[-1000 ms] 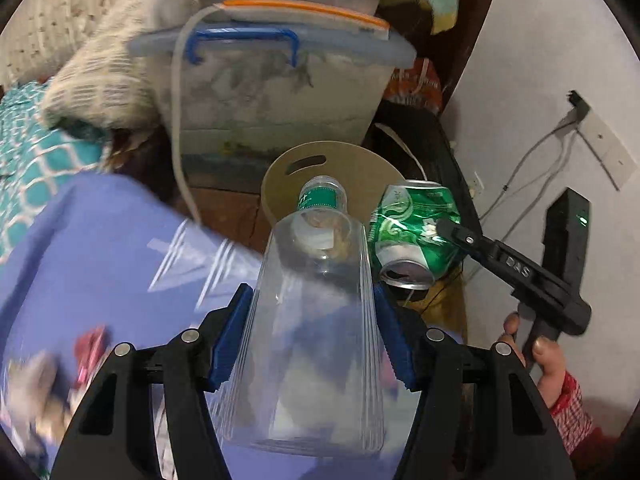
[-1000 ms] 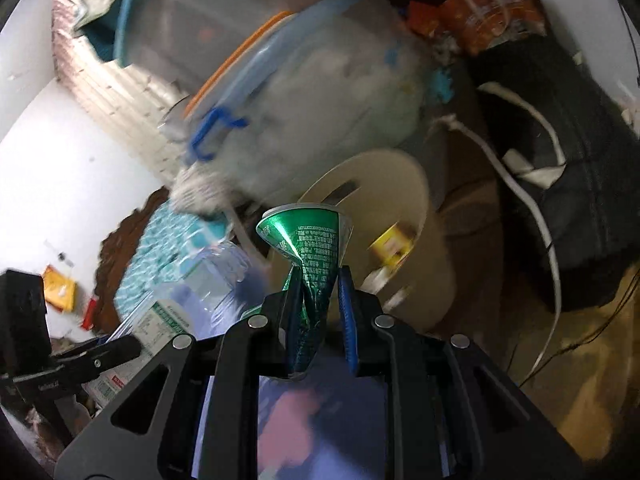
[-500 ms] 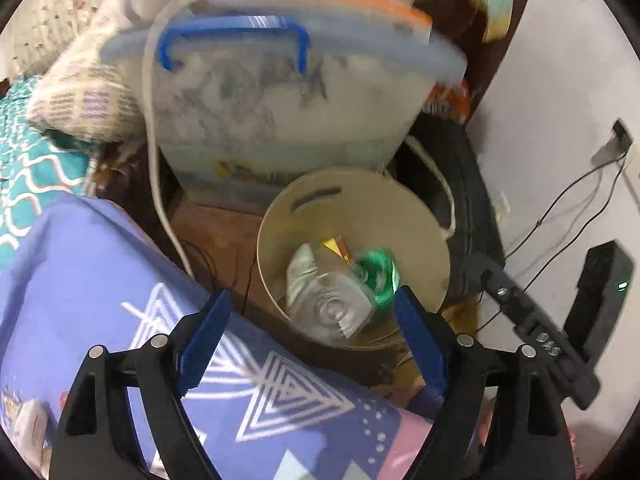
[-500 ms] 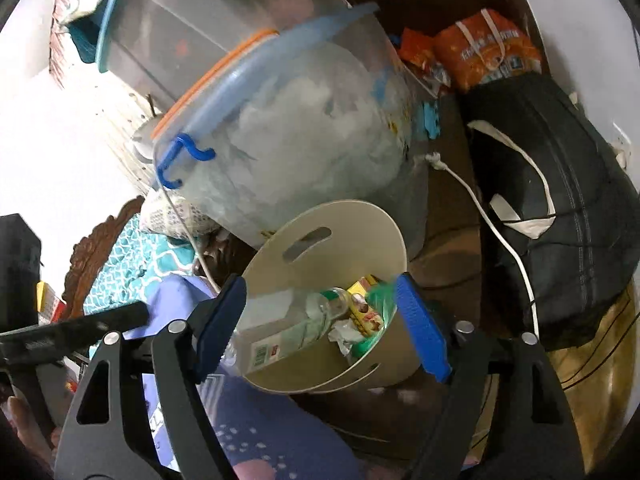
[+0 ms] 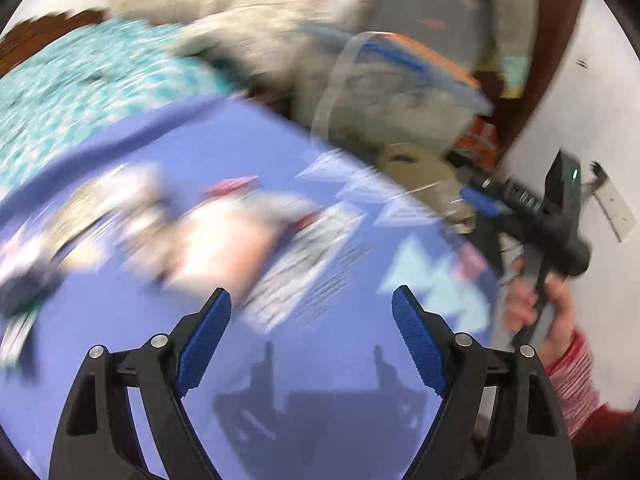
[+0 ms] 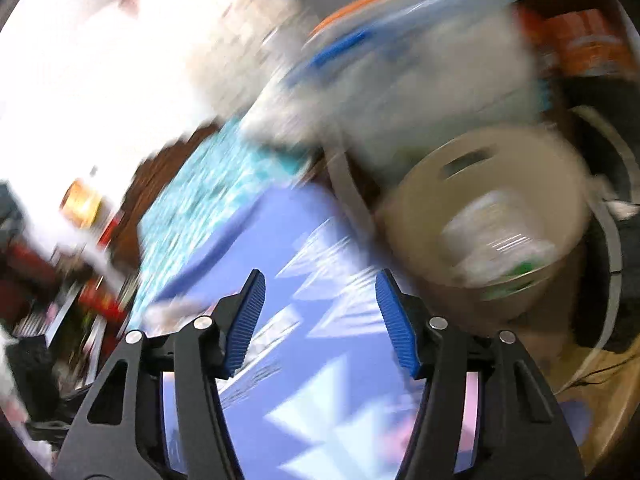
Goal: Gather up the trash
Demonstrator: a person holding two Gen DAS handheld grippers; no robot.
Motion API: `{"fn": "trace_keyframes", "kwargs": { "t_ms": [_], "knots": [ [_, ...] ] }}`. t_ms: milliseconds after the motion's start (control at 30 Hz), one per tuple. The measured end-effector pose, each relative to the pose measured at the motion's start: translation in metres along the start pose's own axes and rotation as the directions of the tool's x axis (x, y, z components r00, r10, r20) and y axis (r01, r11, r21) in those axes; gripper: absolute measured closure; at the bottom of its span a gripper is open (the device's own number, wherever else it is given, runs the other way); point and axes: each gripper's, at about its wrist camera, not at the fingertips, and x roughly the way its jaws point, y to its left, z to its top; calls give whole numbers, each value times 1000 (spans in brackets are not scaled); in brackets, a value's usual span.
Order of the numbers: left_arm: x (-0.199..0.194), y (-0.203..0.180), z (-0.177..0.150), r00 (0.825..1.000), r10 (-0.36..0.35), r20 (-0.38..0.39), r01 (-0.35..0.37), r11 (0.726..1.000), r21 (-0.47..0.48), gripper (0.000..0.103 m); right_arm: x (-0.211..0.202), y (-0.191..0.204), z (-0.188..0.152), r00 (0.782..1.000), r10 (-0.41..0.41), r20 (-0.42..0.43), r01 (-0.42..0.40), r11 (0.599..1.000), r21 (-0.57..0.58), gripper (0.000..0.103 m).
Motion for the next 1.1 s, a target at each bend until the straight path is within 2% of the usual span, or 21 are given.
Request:
{"fn": "trace_keyframes", "kwargs": {
  "t_ms": [100, 167, 233, 333, 433, 533, 600, 667, 733, 900, 967, 1033, 1100],
  "knots": [
    [-35, 68, -37, 996, 89, 17, -86, 988, -125, 27, 41, 54, -17, 992, 41, -119, -51, 995, -82, 46],
    [-61, 110, -58, 987, 157, 33, -147, 967, -208, 27, 68, 91, -25, 981, 58, -185, -84, 987, -139, 46],
    [-82, 152, -75, 972, 230, 40, -208, 931, -301, 27, 96, 126, -28, 965, 91, -247, -132, 979, -155, 45],
    [-112, 204, -89, 963, 264, 54, -217, 879, -425, 25, 137, 171, -24, 944, 124, -304, -178, 972, -155, 44],
    [-122, 241, -79, 957, 279, 80, -204, 844, -497, 21, 181, 204, -13, 932, 117, -343, -175, 974, -144, 44],
    [-116, 275, -45, 961, 261, 91, -182, 844, -504, 20, 225, 225, -4, 916, 79, -393, -148, 978, -146, 44],
    [-104, 292, -14, 962, 262, 80, -197, 865, -461, 19, 255, 238, -1, 901, 34, -432, -125, 975, -182, 44],
    [-85, 305, 11, 963, 262, 56, -213, 877, -430, 19, 281, 247, -5, 879, 8, -476, -109, 977, -185, 44],
    [-68, 317, 24, 971, 234, 44, -193, 883, -429, 19, 305, 259, -8, 852, -8, -523, -112, 974, -197, 44],
    [-36, 346, 23, 987, 162, 19, -133, 867, -479, 22, 357, 313, -35, 780, -82, -620, -151, 938, -313, 44],
    [-27, 350, 16, 991, 132, 4, -113, 863, -492, 36, 373, 328, -49, 748, -125, -652, -149, 925, -348, 44],
    [-18, 352, 11, 997, 78, -7, -70, 855, -514, 39, 384, 335, -64, 723, -161, -672, -144, 916, -375, 44],
    [-18, 353, 9, 998, 54, 7, -42, 847, -530, 41, 386, 338, -77, 709, -173, -684, -151, 910, -386, 45]
  ]
}}
